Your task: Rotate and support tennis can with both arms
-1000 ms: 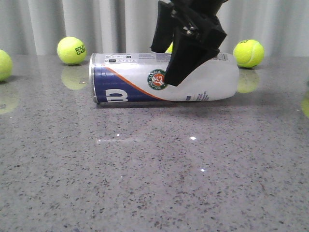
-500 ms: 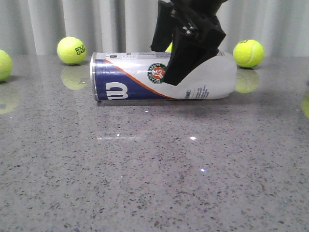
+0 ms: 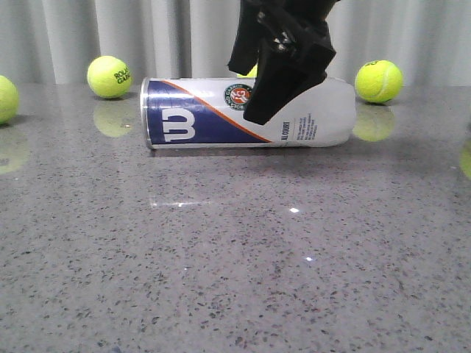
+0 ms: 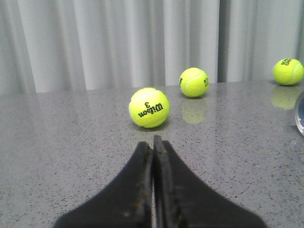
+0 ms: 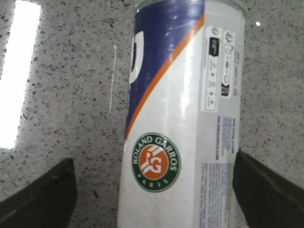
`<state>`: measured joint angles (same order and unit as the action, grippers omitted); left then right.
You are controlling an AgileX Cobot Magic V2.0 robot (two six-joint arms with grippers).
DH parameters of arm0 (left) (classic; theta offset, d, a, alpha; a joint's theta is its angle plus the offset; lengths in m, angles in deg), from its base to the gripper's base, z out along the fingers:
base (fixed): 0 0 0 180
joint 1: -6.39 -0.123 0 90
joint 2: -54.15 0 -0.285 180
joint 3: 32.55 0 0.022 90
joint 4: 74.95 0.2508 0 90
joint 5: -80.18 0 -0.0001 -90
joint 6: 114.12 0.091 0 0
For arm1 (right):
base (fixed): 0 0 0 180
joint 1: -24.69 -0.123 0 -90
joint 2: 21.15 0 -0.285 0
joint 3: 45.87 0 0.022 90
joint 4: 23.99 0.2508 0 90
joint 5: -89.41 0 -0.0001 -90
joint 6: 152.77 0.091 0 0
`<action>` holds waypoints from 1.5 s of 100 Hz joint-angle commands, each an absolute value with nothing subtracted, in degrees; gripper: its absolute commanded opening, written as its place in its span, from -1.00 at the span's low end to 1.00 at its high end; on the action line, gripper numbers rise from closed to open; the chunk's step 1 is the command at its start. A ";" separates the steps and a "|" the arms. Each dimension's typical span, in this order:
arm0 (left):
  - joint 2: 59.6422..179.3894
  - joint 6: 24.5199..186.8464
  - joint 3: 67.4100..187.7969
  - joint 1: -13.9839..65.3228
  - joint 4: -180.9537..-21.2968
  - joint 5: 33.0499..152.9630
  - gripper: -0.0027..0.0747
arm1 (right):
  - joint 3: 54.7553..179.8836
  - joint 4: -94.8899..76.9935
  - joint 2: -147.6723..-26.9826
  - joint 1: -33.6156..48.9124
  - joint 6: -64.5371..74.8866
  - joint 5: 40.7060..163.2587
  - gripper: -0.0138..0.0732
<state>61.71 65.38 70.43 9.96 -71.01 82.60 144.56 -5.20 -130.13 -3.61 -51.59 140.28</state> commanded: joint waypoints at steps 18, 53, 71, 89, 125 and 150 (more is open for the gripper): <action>59.53 64.93 67.70 9.85 -71.20 77.85 -0.99 | 146.32 -4.00 -126.65 -3.63 -49.06 136.14 0.82; 59.53 64.93 67.70 9.85 -71.20 77.85 -0.99 | 146.32 -4.00 -124.12 -3.58 -41.33 136.02 0.82; 59.53 64.93 67.70 9.85 -71.20 77.85 -0.99 | 146.32 -4.32 -117.59 -3.46 -24.47 135.39 0.82; 59.53 64.93 67.70 9.85 -71.20 77.85 -0.99 | 146.32 -8.42 -109.77 -1.95 -6.92 135.25 0.80; 59.53 64.93 67.70 9.85 -71.20 77.85 -0.99 | 146.07 -11.86 -97.02 15.53 7.33 137.11 0.80; 59.53 64.93 67.70 9.85 -71.20 77.85 -0.99 | 141.37 -11.81 -88.62 28.01 9.03 138.83 0.80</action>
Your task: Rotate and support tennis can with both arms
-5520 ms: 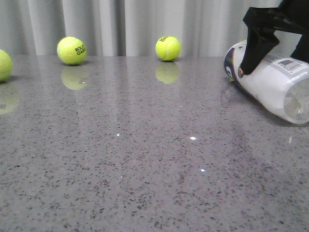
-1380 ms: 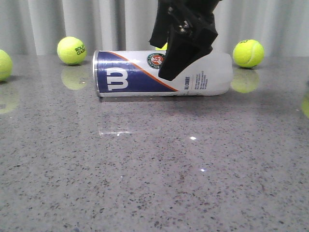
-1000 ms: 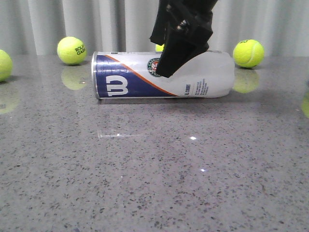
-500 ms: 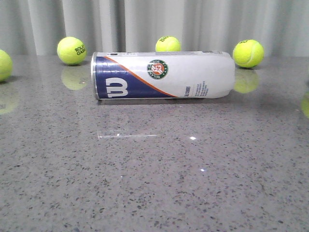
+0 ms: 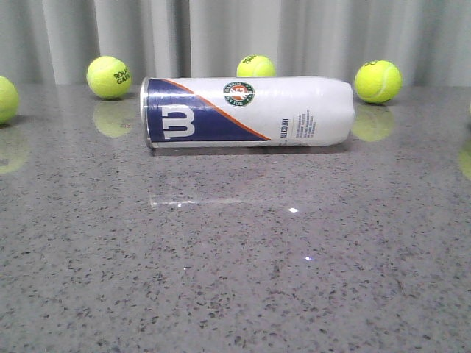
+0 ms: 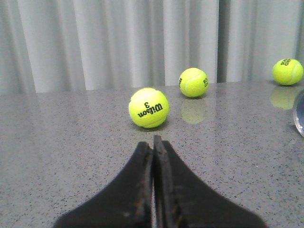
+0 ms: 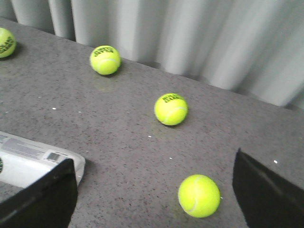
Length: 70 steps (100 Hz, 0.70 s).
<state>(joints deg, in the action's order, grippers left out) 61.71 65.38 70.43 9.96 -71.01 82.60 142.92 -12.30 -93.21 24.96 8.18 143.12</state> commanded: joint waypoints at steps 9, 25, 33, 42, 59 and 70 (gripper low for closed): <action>59.53 64.93 67.70 9.85 -71.20 77.85 -0.99 | 134.99 -11.81 -83.71 28.86 9.03 135.23 0.80; 59.53 64.93 67.70 9.85 -71.20 77.85 -0.99 | 120.14 -11.38 -72.60 28.85 9.03 125.84 0.80; 59.53 64.93 67.70 9.85 -71.20 77.85 -0.99 | 112.30 -10.14 -66.46 28.85 9.03 120.73 0.80; 59.53 64.93 67.70 9.85 -71.20 77.85 -0.99 | 103.16 -8.02 -59.02 28.85 9.03 116.02 0.80; 59.53 64.93 67.70 9.85 -71.20 77.85 -0.99 | 89.31 -4.71 -46.44 28.85 9.03 112.99 0.80; 59.53 64.93 67.70 9.85 -71.20 77.85 -0.99 | 83.51 -4.71 -40.23 28.85 9.03 112.71 0.80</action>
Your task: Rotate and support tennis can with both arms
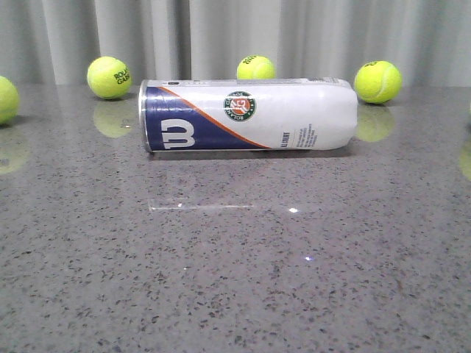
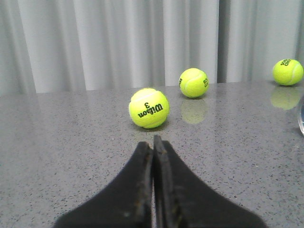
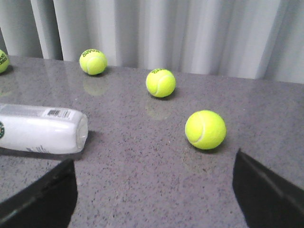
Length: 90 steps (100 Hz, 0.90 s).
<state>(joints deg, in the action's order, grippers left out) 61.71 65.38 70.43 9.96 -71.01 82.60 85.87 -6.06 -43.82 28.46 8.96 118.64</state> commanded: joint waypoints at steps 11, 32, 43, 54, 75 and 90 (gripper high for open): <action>59.53 64.93 67.70 9.85 -71.20 77.85 -0.99 | 80.66 -4.71 -36.85 28.85 9.03 110.42 0.78; 59.53 64.93 67.70 9.85 -71.20 77.85 -0.99 | 80.08 -4.71 -36.55 28.85 9.03 106.67 0.08; 59.53 64.93 67.70 9.85 -71.20 77.85 -0.99 | 80.08 -4.71 -36.55 28.85 9.03 106.59 -0.45; 59.53 64.93 67.70 9.85 -71.20 77.85 -0.99 | 80.08 -4.71 -36.55 28.85 9.03 106.64 -0.85; 59.53 64.93 67.70 9.85 -71.20 77.85 -0.99 | 80.08 -4.71 -36.55 28.85 9.03 106.64 -0.84; 59.53 64.93 67.70 9.85 -71.20 77.85 -0.99 | 80.08 -4.71 -36.55 28.85 9.03 106.64 -0.84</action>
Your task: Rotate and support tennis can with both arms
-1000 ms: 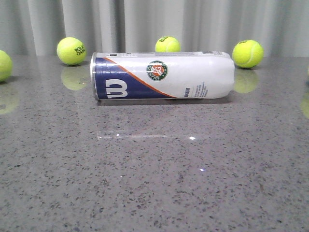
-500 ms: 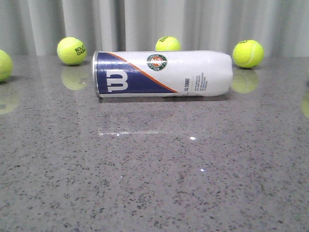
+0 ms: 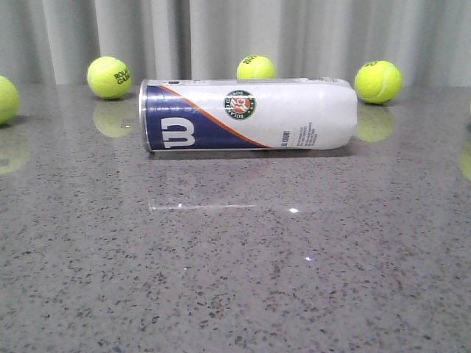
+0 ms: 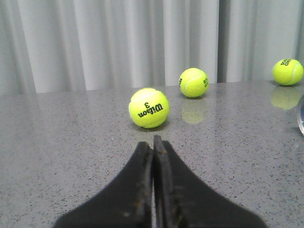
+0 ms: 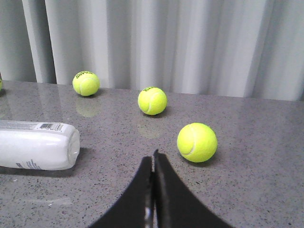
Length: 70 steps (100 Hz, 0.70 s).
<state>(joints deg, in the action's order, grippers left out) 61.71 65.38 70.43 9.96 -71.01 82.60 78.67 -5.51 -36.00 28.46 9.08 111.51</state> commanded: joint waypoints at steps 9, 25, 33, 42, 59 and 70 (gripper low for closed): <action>59.53 64.93 67.70 9.85 -71.20 77.85 -0.99 | 80.08 -4.71 -36.55 28.85 9.03 106.64 -0.84; 59.53 64.93 67.70 9.85 -71.20 77.85 -0.99 | 80.08 -4.71 -36.55 28.85 9.03 106.64 -0.84; 59.53 64.93 67.81 9.85 -72.18 77.05 -0.99 | 80.08 -4.71 -36.55 28.85 9.03 106.64 -0.84; 59.53 64.93 68.03 9.85 -78.06 74.97 -0.99 | 80.08 -4.71 -36.55 28.85 9.03 106.64 -0.84; 59.53 64.93 71.73 9.85 -80.35 76.81 -0.99 | 80.08 -4.71 -36.55 28.85 9.03 106.64 -0.84; 61.81 64.93 78.30 9.85 -82.88 80.76 -0.99 | 80.08 -4.71 -36.55 28.85 9.03 106.64 -0.84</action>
